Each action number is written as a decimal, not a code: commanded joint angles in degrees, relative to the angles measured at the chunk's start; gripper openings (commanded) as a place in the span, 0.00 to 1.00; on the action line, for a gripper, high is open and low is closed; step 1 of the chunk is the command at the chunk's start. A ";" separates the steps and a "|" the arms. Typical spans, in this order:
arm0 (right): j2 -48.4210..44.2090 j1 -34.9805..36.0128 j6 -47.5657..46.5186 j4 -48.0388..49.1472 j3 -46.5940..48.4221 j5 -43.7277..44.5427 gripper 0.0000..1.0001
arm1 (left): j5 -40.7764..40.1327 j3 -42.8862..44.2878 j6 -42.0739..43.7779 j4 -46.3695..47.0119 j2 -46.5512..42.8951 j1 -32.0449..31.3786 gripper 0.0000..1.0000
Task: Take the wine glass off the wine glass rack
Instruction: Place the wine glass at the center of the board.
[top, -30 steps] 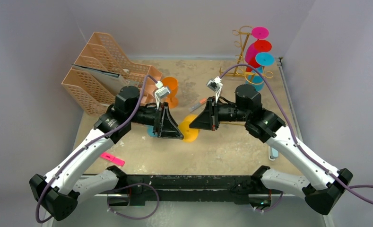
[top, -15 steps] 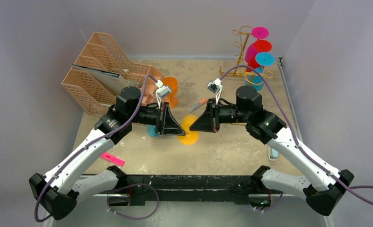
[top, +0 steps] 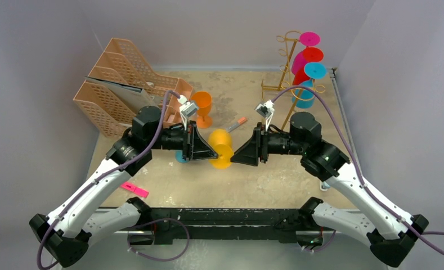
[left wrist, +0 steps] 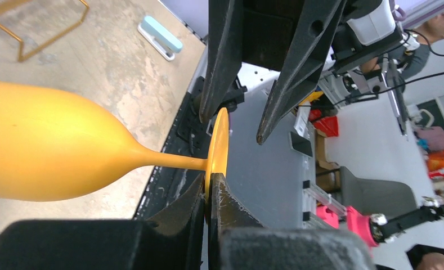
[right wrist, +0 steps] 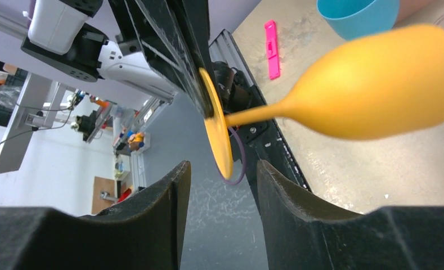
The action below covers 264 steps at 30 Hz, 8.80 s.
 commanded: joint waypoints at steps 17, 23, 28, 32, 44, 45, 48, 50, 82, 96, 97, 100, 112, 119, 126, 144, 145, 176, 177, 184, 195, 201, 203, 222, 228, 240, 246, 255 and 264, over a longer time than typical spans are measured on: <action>-0.68 1.61 9.23 20.37 -7.67 -0.26 0.15 | -2.00 3.59 1.43 5.42 -0.09 -0.34 0.00; -0.42 1.90 7.86 19.55 -7.71 -2.18 0.00 | -1.54 3.21 -0.05 6.46 0.16 -0.41 0.00; -1.07 1.90 1.63 15.30 -5.38 -4.51 0.00 | -2.35 3.19 -0.53 6.28 -0.47 -0.62 0.00; 0.23 2.03 1.38 16.21 -5.04 -7.19 0.00 | -2.93 3.21 -0.34 5.66 -1.03 -0.67 0.02; -1.00 4.50 -19.75 -1.22 -2.99 -2.77 0.00 | -14.21 11.76 5.21 -10.89 0.61 -0.55 0.69; -0.74 4.58 -22.13 -2.50 -3.10 -3.01 0.00 | -17.19 12.08 5.14 -12.89 0.64 -0.42 0.73; -0.38 5.38 -31.05 -5.97 -3.60 -2.07 0.00 | -20.91 12.26 5.04 -17.09 0.86 0.81 0.80; -0.22 6.14 -38.61 -9.00 -3.51 -1.37 0.00 | -20.29 12.64 5.19 -18.88 1.80 1.85 0.81; -10.60 10.70 -72.81 -6.64 -14.55 -11.22 0.00 | 27.72 17.53 13.01 -14.87 18.17 14.24 0.71; -12.37 10.70 -70.02 0.93 -15.48 -6.98 0.00 | 28.27 13.56 13.48 -13.53 16.52 10.90 0.46; -12.21 10.77 -70.25 0.34 -15.25 -6.89 0.00 | 28.64 13.65 13.43 -13.32 16.53 10.90 0.41; -11.84 10.67 -70.53 -1.56 -14.83 -5.86 0.00 | 29.10 13.61 12.81 -12.15 15.94 10.90 0.30; -13.17 10.68 -69.02 -2.13 -16.40 -1.78 0.00 | 30.53 13.85 10.37 -8.31 14.01 10.90 0.03; -12.39 10.71 -67.90 -1.30 -16.49 -2.35 0.00 | 28.37 13.40 10.21 -7.62 13.10 10.90 0.04; -12.69 10.71 -66.88 -1.51 -16.48 -1.66 0.04 | 27.16 14.17 9.56 -7.45 13.32 10.90 0.04; -14.38 10.62 -64.86 -0.92 -17.10 0.94 0.31 | 22.79 15.40 10.15 -9.42 12.67 10.90 0.00; -14.30 10.73 -64.88 -0.96 -17.04 0.95 0.32 | 22.43 15.28 10.14 -9.51 12.69 10.90 0.00; -17.81 10.73 -27.63 -8.19 -16.83 49.30 0.62 | -35.62 30.24 19.85 -34.29 20.18 -3.49 0.00; -17.84 10.67 -23.80 -8.92 -17.03 51.51 0.63 | -37.95 30.55 20.32 -34.98 21.09 -4.33 0.00; -16.09 10.68 6.03 -22.68 -14.68 69.05 0.74 | -47.82 30.35 26.30 -29.77 25.89 -7.99 0.00; -24.27 10.67 15.41 -30.01 -15.76 67.41 0.99 | -46.85 33.23 31.24 -23.70 37.70 -8.00 0.00; -31.57 10.66 14.87 -33.65 -16.95 69.18 0.99 | -47.92 35.47 39.29 -23.64 41.22 -8.00 0.00; -31.82 10.69 14.46 -34.91 -16.33 68.71 0.99 | -47.38 36.14 40.13 -23.55 42.41 -8.00 0.00; -30.50 10.61 15.66 -40.34 -13.48 70.37 0.99 | -44.15 36.36 39.89 -19.45 46.30 -4.04 0.00; -30.89 10.67 16.01 -41.45 -13.65 70.98 0.99 | -42.31 35.17 39.48 -19.19 46.73 -2.47 0.00; -27.70 10.61 14.72 -41.57 -12.15 70.60 0.99 | -44.23 35.30 38.50 -20.96 49.44 -2.46 0.00; -27.87 10.67 15.09 -41.76 -12.16 70.39 0.99 | -45.17 35.73 39.35 -20.72 48.90 -2.41 0.00; -27.74 10.63 15.12 -41.51 -12.03 70.52 0.99 | -46.27 37.01 39.48 -22.33 49.17 -2.39 0.00; -26.59 10.67 13.21 -42.55 -9.36 71.09 0.99 | -44.71 39.36 39.27 -25.35 49.76 -2.38 0.08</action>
